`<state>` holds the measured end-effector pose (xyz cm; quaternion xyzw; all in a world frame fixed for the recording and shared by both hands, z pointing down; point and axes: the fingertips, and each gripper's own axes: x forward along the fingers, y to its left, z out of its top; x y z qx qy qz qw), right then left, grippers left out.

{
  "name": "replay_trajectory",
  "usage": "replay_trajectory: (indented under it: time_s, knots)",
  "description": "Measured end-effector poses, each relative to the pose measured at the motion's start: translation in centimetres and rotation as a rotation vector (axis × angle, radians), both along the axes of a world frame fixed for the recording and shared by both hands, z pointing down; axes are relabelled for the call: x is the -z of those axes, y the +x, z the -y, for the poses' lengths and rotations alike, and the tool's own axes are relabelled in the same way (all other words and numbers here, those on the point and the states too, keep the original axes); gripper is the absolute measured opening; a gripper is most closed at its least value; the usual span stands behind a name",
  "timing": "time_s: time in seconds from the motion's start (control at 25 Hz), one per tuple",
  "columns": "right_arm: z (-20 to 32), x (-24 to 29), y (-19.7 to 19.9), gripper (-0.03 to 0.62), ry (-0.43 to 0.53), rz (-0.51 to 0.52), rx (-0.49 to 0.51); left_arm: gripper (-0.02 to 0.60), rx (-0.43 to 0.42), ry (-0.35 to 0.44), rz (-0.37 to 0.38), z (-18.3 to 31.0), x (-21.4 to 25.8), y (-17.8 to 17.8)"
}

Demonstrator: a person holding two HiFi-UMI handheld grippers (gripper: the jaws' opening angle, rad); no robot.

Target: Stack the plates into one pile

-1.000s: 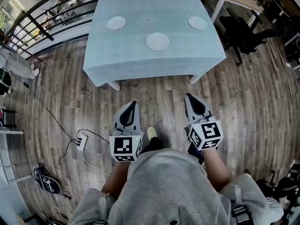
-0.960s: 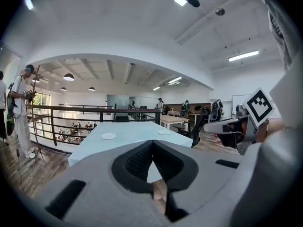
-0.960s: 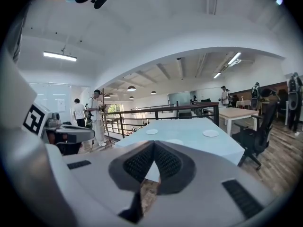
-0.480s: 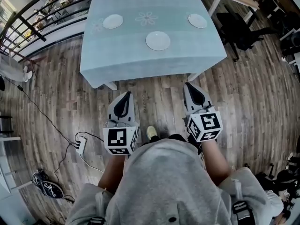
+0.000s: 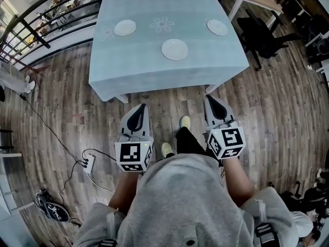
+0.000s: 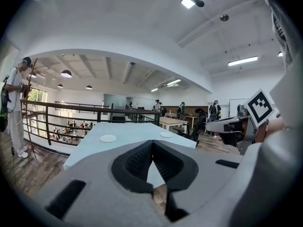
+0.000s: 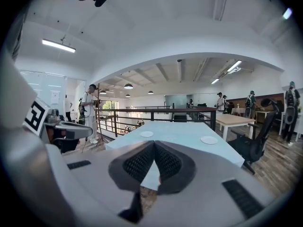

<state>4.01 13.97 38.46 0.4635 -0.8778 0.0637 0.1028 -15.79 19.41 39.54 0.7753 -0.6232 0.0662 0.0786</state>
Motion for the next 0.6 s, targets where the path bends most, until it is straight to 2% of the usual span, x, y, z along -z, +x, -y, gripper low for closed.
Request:
replay_trajectory:
  time_s: [0.32,0.6]
  knots:
    - [2.4,-0.2,-0.3,0.026,0.006,0.003,0.018,0.017,0.016,0.003,0.024,1.4,0.2,-0.3]
    - [5.6,-0.7,-1.2,0.026,0.012,-0.018,0.047,0.017,0.063,0.000,0.043,4.2,0.4,-2.4]
